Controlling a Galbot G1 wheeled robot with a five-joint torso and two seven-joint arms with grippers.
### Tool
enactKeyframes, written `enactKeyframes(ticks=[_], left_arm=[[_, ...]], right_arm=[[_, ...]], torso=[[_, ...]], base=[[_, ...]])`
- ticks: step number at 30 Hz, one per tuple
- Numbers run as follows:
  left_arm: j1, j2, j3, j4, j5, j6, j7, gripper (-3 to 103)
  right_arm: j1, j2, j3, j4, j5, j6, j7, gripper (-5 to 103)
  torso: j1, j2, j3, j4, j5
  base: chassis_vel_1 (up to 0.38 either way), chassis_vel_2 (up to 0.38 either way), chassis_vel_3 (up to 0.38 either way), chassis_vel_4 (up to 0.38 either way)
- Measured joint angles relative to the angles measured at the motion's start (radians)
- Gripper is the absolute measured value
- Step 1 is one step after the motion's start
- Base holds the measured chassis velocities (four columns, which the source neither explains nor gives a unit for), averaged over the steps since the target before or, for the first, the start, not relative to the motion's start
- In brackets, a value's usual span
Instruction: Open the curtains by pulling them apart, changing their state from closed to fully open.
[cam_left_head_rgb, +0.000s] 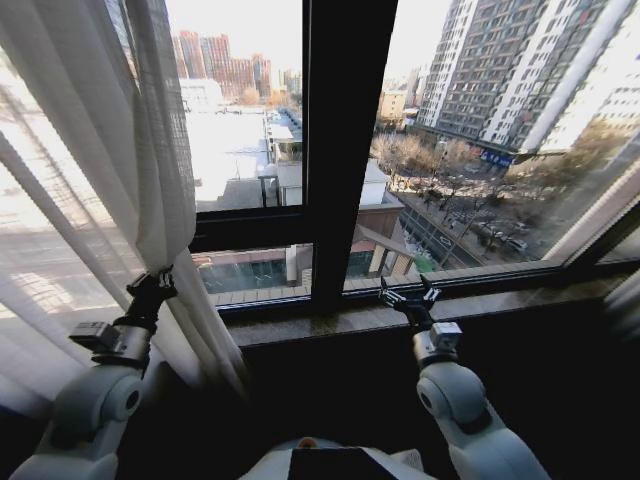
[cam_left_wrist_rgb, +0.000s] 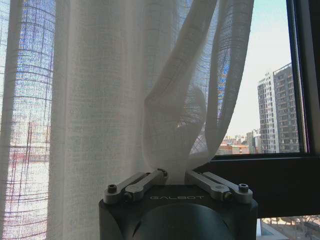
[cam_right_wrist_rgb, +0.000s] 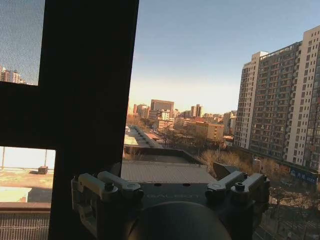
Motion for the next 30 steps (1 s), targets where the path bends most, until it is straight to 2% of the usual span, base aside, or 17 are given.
enactKeyframes(ticks=[8, 30], left_arm=[[-0.001, -0.005, 0.012, 0.000, 0.002, 0.000, 0.001, 0], [0.011, -0.011, 0.013, 0.000, 0.013, -0.009, 0.007, 0]], right_arm=[[-0.004, 0.016, 0.001, 0.000, -0.039, 0.023, 0.000, 100], [0.003, -0.006, 0.005, -0.009, -0.014, 0.018, 0.020, 100]], torso=[[0.000, 0.000, 0.000, -0.0001, 0.0001], [0.000, 0.000, 0.000, -0.0001, 0.0002]], base=[[0.000, 0.000, 0.000, 0.000], [0.079, 0.085, -0.087, -0.084]])
